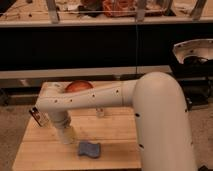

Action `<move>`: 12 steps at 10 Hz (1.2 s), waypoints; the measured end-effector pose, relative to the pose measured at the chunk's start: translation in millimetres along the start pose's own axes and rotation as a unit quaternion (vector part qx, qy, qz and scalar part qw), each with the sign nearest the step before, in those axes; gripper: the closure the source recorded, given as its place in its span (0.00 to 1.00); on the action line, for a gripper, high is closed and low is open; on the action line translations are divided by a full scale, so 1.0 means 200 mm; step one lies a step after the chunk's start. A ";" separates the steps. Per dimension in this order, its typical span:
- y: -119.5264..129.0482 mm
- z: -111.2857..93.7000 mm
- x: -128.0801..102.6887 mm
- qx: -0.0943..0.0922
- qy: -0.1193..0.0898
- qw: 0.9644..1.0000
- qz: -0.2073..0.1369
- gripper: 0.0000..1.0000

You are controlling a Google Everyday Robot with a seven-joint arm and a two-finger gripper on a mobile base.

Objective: Place the ceramic cup over the eraser

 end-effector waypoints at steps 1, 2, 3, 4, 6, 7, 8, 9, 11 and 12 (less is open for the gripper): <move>0.00 0.00 0.02 0.000 0.000 1.000 0.007 0.22; 0.01 0.00 0.03 -0.001 -0.002 1.000 0.014 0.22; 0.01 0.00 0.04 -0.003 -0.004 1.000 0.023 0.22; 0.02 0.01 0.04 -0.004 -0.006 1.000 0.029 0.23; 0.02 0.01 0.05 -0.003 -0.012 0.999 0.040 0.39; 0.03 0.01 0.06 -0.003 -0.014 0.999 0.043 0.52; 0.04 0.01 0.06 -0.006 -0.013 0.999 0.047 0.60; 0.04 0.01 0.06 -0.006 -0.015 0.999 0.052 0.70; 0.03 0.01 0.06 -0.008 -0.016 0.998 0.056 0.91; 0.03 0.01 0.06 -0.009 -0.016 0.998 0.056 0.95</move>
